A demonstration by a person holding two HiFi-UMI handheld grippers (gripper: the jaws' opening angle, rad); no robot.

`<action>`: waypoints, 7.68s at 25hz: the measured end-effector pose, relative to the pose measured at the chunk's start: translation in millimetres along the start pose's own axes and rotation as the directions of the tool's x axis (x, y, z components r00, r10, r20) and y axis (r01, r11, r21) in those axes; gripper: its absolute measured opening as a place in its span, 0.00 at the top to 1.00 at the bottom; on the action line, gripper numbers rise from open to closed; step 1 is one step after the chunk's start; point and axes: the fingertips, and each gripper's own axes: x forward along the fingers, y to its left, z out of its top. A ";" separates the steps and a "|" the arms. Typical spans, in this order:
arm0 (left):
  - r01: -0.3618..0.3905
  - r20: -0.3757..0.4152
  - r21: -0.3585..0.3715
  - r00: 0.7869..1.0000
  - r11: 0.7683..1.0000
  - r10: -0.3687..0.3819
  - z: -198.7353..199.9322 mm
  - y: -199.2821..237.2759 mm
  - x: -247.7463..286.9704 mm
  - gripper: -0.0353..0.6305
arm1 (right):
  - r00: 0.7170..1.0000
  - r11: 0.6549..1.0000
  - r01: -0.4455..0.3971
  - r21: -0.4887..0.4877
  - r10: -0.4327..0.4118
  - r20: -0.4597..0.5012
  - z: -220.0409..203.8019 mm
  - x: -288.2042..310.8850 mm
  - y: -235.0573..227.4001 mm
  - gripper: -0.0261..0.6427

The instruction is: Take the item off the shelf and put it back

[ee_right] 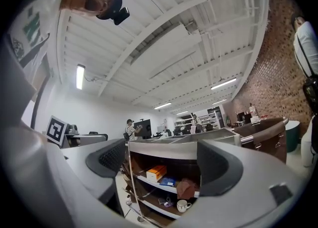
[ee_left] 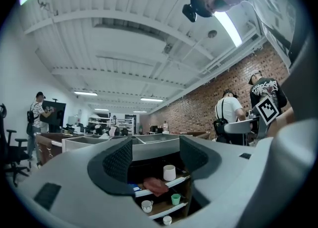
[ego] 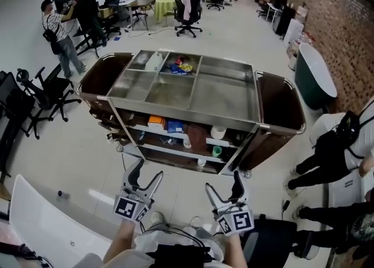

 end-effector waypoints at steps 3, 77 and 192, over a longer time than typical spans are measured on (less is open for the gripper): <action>0.017 -0.010 -0.032 1.000 0.999 -0.017 -1.8 4.4 0.3 0.53 | 1.000 0.998 -0.015 -0.056 0.015 -0.009 1.8 14.2 12.0 0.27; 0.090 0.039 -0.048 0.995 0.995 -0.088 -664.0 56.2 100.2 0.53 | 0.930 0.965 0.257 -0.046 -0.259 -0.262 -809.2 63.6 -193.3 0.27; 0.080 -0.084 -0.165 0.992 0.983 -0.095 -99.7 80.5 17.1 0.57 | 0.854 0.969 0.246 0.031 -0.201 -0.480 -338.4 79.7 -50.6 0.33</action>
